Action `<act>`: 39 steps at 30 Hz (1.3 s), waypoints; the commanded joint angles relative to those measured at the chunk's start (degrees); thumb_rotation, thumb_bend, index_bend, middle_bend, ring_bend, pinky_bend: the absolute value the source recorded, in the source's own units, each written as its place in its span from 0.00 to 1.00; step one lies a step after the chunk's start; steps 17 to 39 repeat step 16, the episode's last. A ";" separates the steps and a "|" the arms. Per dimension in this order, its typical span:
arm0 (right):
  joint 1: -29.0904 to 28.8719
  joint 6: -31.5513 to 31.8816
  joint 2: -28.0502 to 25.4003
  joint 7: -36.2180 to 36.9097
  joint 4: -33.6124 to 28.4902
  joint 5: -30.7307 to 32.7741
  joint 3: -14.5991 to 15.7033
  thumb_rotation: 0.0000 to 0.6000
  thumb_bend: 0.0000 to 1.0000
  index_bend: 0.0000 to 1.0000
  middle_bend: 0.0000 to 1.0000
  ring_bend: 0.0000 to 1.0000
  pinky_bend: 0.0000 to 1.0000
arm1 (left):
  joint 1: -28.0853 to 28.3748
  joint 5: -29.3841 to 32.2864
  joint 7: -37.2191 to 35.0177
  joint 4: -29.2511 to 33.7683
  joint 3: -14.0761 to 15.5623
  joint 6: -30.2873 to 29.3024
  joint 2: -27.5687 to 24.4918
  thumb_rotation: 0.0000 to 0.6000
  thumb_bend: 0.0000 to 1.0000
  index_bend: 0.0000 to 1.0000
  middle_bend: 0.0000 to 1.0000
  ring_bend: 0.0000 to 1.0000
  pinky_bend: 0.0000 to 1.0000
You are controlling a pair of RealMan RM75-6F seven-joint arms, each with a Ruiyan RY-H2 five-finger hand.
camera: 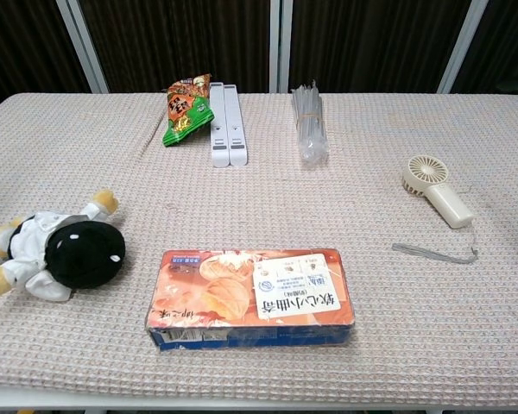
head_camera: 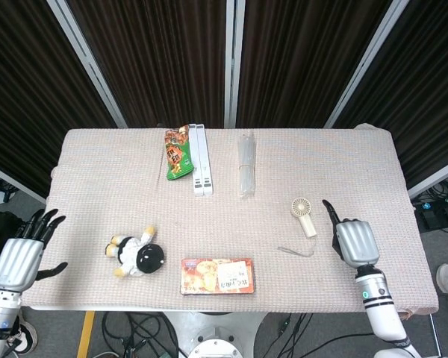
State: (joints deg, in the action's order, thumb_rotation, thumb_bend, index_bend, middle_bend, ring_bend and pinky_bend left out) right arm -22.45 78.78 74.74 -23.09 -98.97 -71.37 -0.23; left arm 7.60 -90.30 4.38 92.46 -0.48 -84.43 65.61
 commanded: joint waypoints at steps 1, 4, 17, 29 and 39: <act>4.84 5.69 -2.70 4.31 5.71 -8.56 3.99 1.00 0.61 0.00 0.32 0.17 0.34 | -0.04 -0.43 0.31 0.51 0.16 -0.23 0.14 1.00 0.03 0.13 0.08 0.01 0.22; 7.13 7.30 -4.02 4.17 6.86 -9.32 4.89 1.00 0.16 0.00 0.02 0.00 0.02 | -0.21 -1.06 0.40 0.97 0.46 -0.58 0.39 1.00 0.03 0.13 0.08 0.01 0.22; 12.04 13.16 -3.76 12.95 13.50 -15.14 3.54 1.00 0.13 0.00 0.00 0.00 0.00 | -0.32 -1.98 2.60 3.52 0.43 -1.30 -1.01 1.00 0.03 0.13 0.08 0.01 0.21; 12.04 13.16 -3.76 12.95 13.50 -15.14 3.54 1.00 0.13 0.00 0.00 0.00 0.00 | -0.32 -1.98 2.60 3.52 0.43 -1.30 -1.01 1.00 0.03 0.13 0.08 0.01 0.21; 12.04 13.16 -3.76 12.95 13.50 -15.14 3.54 1.00 0.13 0.00 0.00 0.00 0.00 | -0.32 -1.98 2.60 3.52 0.43 -1.30 -1.01 1.00 0.03 0.13 0.08 0.01 0.21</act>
